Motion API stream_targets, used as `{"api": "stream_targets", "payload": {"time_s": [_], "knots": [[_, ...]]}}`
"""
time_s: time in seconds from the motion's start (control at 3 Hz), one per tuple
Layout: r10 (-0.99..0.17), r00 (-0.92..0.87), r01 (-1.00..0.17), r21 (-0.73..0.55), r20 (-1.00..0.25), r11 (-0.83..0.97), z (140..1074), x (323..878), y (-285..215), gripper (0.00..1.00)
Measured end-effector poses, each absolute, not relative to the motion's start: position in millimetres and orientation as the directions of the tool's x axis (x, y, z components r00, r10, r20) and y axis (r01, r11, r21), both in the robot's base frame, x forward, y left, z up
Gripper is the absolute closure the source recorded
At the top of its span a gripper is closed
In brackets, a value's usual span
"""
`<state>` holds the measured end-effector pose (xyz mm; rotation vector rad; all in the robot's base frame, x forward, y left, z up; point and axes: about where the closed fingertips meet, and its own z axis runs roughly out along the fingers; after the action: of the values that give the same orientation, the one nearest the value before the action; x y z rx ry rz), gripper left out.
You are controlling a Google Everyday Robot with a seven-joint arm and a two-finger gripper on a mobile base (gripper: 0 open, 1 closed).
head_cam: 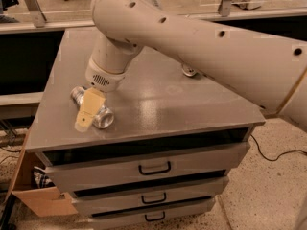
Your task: Pick redbull can
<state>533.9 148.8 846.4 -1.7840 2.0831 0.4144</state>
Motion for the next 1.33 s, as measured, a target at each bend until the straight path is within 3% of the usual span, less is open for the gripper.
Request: {"api": "stream_targets", "payload": {"time_s": [0.33,1.33], "knots": [[-0.879,-0.177,-0.980,-0.008,-0.442,0.201,837,532,160,0.17],[-0.836,-0.208,-0.967,-0.020,-0.508,0.253,852,546,167,0.87]]}}
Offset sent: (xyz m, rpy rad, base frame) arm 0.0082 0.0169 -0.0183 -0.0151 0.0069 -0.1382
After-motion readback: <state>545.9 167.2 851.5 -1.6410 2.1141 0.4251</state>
